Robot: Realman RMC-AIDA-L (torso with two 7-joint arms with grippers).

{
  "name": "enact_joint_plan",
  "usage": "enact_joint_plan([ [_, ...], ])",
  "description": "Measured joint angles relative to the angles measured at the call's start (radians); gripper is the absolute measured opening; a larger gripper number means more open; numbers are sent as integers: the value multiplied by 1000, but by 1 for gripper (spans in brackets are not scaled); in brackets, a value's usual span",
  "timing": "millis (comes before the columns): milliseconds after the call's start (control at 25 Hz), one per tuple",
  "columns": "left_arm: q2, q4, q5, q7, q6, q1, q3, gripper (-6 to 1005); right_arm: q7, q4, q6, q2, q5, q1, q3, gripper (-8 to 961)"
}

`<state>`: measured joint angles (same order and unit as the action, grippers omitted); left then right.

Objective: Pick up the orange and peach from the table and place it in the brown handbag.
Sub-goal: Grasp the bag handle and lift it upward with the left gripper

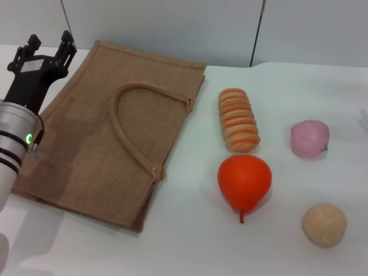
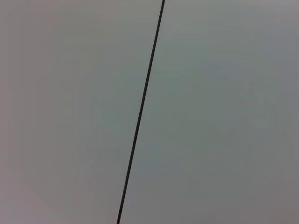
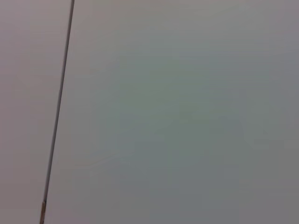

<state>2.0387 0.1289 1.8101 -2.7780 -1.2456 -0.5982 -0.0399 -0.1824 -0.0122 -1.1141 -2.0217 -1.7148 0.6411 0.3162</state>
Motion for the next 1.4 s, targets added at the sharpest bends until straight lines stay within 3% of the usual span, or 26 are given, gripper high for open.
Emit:
enact_joint_plan([
  [640, -3, -1, 0, 9, 3, 0, 3, 763, 2, 0, 28, 1, 0, 6, -1, 880],
  [880, -10, -37, -32, 166, 59, -11, 31, 762, 1, -2, 28, 2, 0, 2, -1, 880],
  [1040, -13, -131, -103, 376, 111, -19, 88, 761, 2, -3, 28, 2, 0, -1, -3, 879],
  [1400, -15, -443, -416, 1025, 192, -38, 249, 759, 2, -3, 28, 2, 0, 0, -2, 879],
])
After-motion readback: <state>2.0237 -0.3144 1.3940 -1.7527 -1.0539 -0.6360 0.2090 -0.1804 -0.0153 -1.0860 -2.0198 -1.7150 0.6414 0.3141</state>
